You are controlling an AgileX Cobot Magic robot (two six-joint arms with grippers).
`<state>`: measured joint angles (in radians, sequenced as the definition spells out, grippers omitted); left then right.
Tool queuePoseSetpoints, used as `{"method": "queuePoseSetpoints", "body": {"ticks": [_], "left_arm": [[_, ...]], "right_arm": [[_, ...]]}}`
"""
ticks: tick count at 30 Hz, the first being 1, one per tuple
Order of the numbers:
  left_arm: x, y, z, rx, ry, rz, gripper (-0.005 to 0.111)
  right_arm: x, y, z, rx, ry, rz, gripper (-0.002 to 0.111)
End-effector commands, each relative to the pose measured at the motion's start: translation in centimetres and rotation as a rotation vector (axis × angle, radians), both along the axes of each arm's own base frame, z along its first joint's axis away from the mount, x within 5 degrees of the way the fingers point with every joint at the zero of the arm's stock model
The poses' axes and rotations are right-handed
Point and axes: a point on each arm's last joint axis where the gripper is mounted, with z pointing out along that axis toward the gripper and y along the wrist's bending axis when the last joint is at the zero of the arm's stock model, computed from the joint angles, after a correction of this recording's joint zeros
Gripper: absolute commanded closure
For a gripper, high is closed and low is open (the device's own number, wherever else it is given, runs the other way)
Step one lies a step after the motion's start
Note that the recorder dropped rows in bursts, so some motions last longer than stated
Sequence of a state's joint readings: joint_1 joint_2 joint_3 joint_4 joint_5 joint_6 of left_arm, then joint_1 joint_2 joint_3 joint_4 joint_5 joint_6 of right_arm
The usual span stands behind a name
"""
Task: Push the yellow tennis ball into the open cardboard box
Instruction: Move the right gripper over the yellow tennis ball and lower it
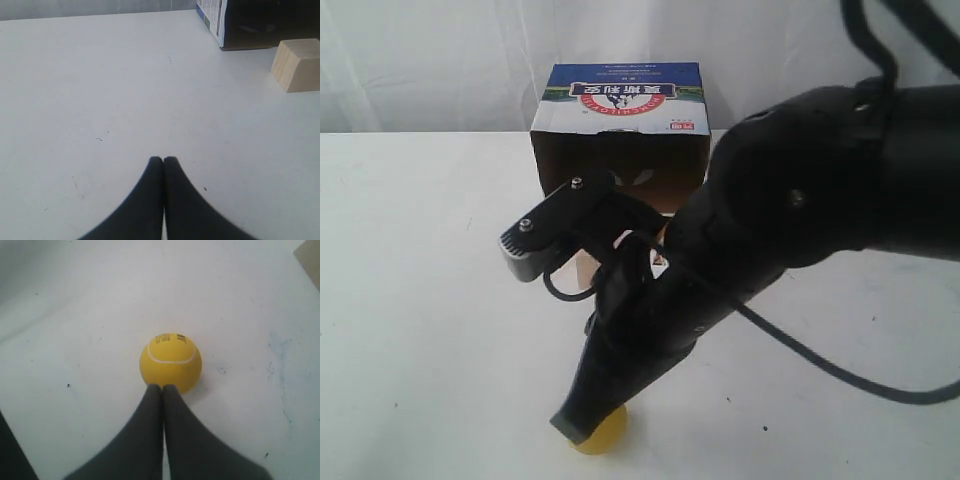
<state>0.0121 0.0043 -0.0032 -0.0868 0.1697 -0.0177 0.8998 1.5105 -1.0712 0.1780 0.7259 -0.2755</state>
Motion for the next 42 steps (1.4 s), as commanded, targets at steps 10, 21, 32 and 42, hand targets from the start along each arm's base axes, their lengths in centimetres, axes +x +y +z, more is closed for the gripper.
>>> {"method": "queuePoseSetpoints", "body": {"ticks": [10, 21, 32, 42], "left_arm": [[0.0, 0.0, 0.0, -0.006, -0.005, 0.007, 0.107], [0.0, 0.0, 0.0, -0.006, -0.005, 0.007, 0.107], [0.0, 0.0, 0.0, -0.006, -0.005, 0.007, 0.107], [0.0, 0.0, 0.0, -0.006, -0.005, 0.007, 0.107]], "right_arm": [[-0.4, 3.3, -3.6, -0.034, 0.027, 0.064, 0.108], [-0.6, 3.9, -5.7, -0.093, 0.067, 0.083, 0.108], [-0.1, 2.8, -6.3, -0.186, 0.036, 0.067, 0.108], [-0.1, 3.0, -5.4, -0.13, 0.021, 0.044, 0.108]]}}
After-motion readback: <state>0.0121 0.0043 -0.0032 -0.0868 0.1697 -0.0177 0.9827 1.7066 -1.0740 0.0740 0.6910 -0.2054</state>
